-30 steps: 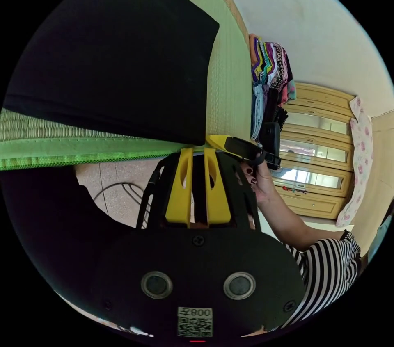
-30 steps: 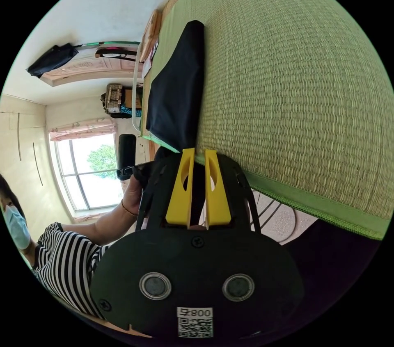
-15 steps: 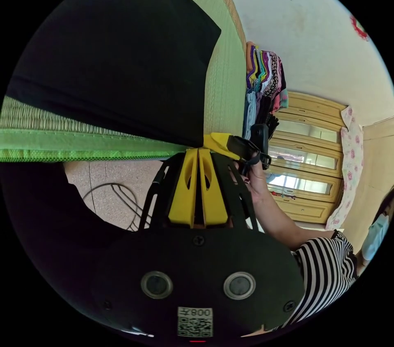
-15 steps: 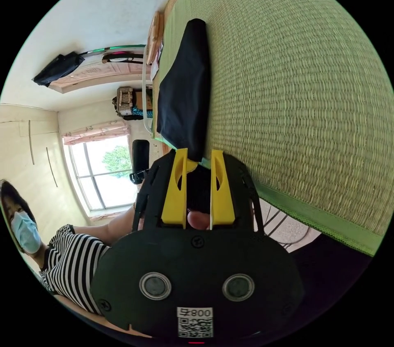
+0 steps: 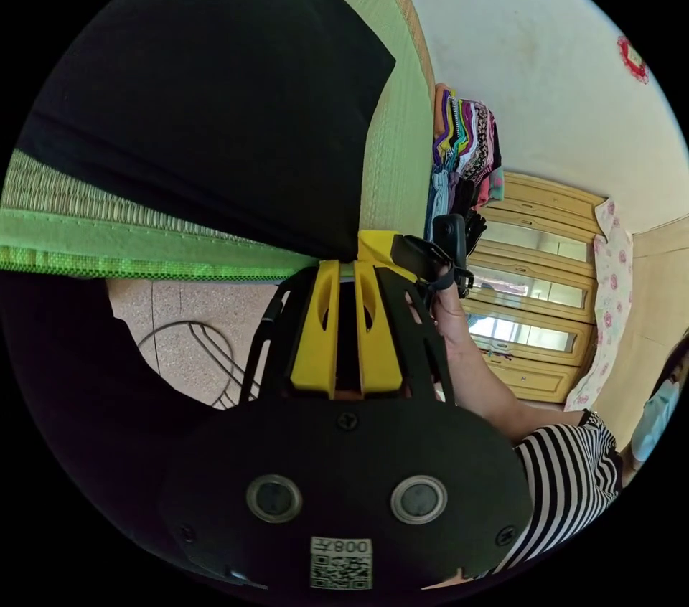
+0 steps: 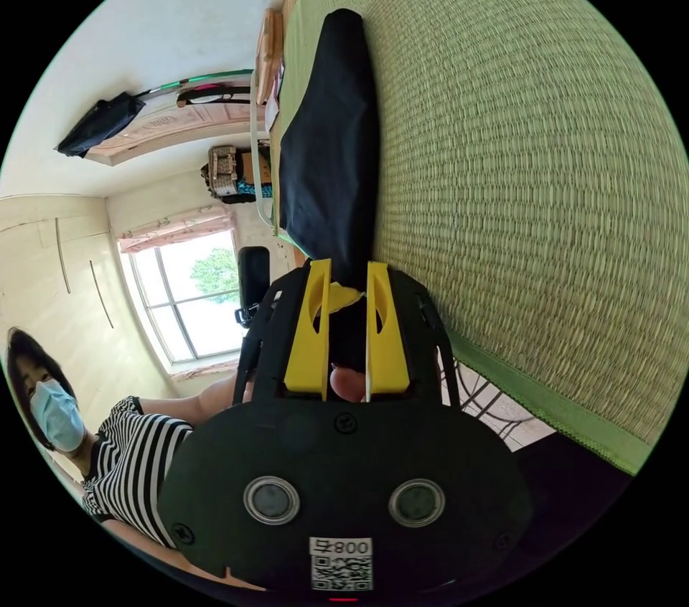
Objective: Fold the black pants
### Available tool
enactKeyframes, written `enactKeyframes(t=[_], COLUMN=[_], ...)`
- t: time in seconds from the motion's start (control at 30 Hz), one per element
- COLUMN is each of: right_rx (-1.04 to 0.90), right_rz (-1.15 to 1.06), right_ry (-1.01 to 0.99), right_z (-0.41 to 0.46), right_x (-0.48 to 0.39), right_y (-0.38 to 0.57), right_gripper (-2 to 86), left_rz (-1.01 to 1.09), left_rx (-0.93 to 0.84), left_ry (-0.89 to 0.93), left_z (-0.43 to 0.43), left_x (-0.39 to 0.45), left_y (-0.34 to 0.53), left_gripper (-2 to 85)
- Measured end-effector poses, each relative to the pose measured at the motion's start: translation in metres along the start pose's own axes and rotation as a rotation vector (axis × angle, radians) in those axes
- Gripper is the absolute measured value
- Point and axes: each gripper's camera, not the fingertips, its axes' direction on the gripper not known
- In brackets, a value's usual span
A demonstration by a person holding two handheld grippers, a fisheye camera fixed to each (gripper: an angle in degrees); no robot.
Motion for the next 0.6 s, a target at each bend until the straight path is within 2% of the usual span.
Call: enactKeyframes(t=[0.4,0.6], right_rx=[0.002,-0.002], right_rz=[0.032,0.041], right_ry=[-0.086,-0.104], right_z=[0.008,0.011], right_x=[-0.001,-0.002], right_y=[0.009,0.020], right_gripper=[7.5,4.4], left_rz=[0.041,0.045], left_rx=[0.013,-0.002], left_ry=[0.051,0.059], left_z=[-0.063,-0.094], left_x=[0.008,0.004], left_y=[0.013,0.018], left_gripper=[0.2,0.2])
